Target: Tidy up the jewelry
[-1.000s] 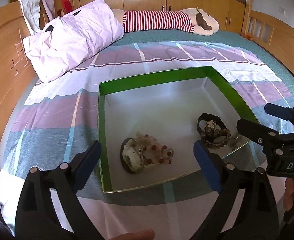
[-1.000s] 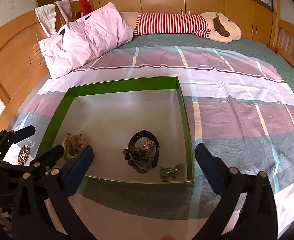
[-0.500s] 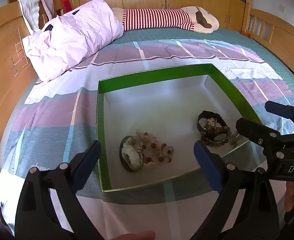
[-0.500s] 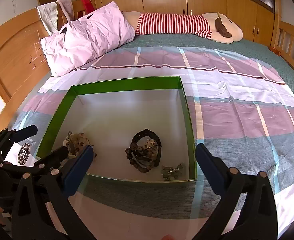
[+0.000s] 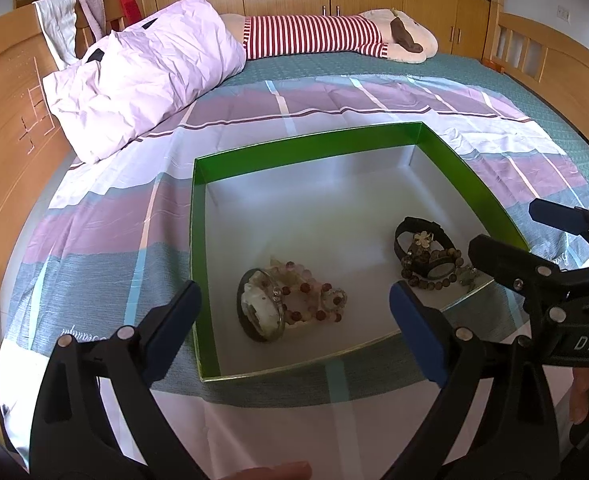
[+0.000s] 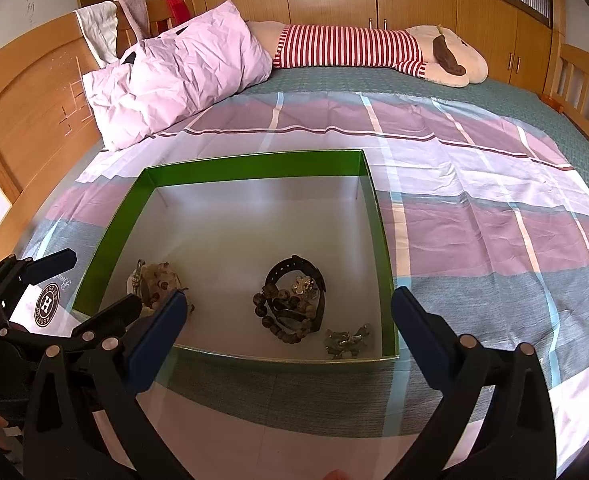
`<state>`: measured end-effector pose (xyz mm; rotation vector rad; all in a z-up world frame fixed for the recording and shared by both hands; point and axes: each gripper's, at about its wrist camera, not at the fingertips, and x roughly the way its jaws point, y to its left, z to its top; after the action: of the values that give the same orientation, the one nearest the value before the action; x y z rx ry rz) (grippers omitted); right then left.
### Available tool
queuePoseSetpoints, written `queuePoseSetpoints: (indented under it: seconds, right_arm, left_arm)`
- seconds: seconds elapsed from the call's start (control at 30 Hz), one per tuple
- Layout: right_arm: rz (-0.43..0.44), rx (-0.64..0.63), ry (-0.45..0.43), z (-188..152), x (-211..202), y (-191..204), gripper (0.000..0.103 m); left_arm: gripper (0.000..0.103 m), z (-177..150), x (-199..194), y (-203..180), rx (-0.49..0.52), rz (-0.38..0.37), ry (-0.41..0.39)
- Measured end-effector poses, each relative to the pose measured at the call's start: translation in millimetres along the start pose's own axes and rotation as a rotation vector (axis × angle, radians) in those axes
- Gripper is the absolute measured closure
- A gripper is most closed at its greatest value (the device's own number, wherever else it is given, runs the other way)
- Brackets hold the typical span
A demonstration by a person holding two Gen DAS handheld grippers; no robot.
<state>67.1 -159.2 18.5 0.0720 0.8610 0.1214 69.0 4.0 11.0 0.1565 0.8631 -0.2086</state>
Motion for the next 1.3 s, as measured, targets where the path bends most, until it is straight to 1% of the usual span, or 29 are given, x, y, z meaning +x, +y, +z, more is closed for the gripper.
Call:
queuePoseSetpoints:
  seconds: [1.13,1.3]
  right_arm:
    - [0.002,-0.011,-0.003,-1.7,0.3,0.6,0.001]
    - [0.002,-0.012,-0.002,-1.8,0.4,0.6,0.001]
  left_arm:
    - [0.005,-0.9,1.5,-2.1,0.002,-0.004,0.006]
    - [0.005,-3.5,-0.3,-6.0,0.018,0.015,-0.02]
